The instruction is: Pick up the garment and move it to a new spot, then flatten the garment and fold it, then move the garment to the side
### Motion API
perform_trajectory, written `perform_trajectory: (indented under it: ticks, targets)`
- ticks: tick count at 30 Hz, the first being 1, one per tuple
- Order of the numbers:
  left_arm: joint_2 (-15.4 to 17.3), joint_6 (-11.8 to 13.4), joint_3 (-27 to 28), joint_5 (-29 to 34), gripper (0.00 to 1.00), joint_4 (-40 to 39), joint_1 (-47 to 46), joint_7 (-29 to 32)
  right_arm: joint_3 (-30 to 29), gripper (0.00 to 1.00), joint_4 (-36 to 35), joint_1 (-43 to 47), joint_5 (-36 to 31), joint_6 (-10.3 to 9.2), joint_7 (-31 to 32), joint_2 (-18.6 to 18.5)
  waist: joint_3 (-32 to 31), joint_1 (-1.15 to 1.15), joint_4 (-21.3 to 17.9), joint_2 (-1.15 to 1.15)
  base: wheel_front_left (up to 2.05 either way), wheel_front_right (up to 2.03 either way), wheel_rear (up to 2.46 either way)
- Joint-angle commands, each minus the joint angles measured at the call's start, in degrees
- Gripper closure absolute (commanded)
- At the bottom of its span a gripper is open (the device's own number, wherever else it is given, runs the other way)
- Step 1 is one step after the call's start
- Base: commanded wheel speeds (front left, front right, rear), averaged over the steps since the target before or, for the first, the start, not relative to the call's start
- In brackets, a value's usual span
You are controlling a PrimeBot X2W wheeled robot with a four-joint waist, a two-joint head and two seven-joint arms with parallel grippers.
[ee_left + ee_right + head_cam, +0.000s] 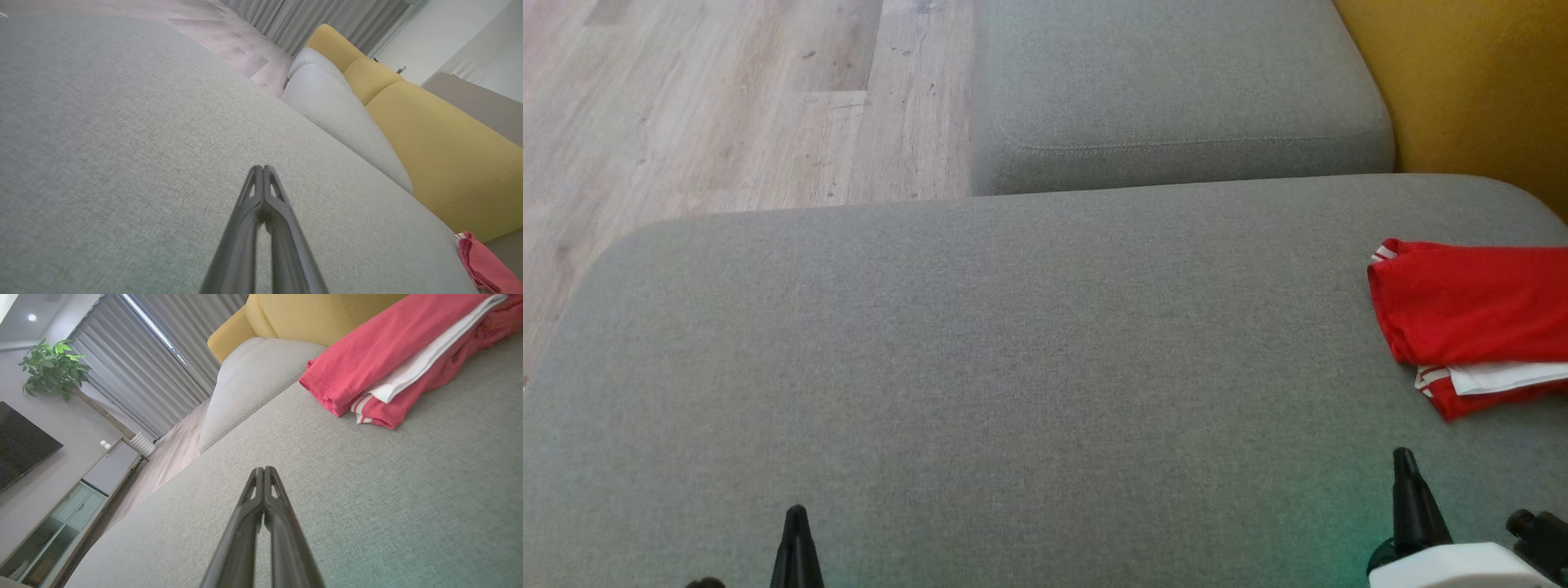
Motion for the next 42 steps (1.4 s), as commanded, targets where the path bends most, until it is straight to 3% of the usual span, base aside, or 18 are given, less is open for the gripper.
perform_trajectory:
  ticks: [1,42]
  targets:
    - [0.6,-0.5,1.4,-2.3,1.0,-1.3,-3.4,0.4,-0.2,1.0,-2.0,-3.4,2.4,-0.02,0.6,-0.1,0.2,0.0,-0.1,0.0,0.0,0.0,0.0]
    - [0.8,-5.1,7.4,-28.2,1.0,0.7,-10.6,6.7,-2.9,1.0,-2.2,-9.3,28.8,-0.04,7.2,0.2,2.9,0.0,-1.2,0.0,0.0,0.0,0.0]
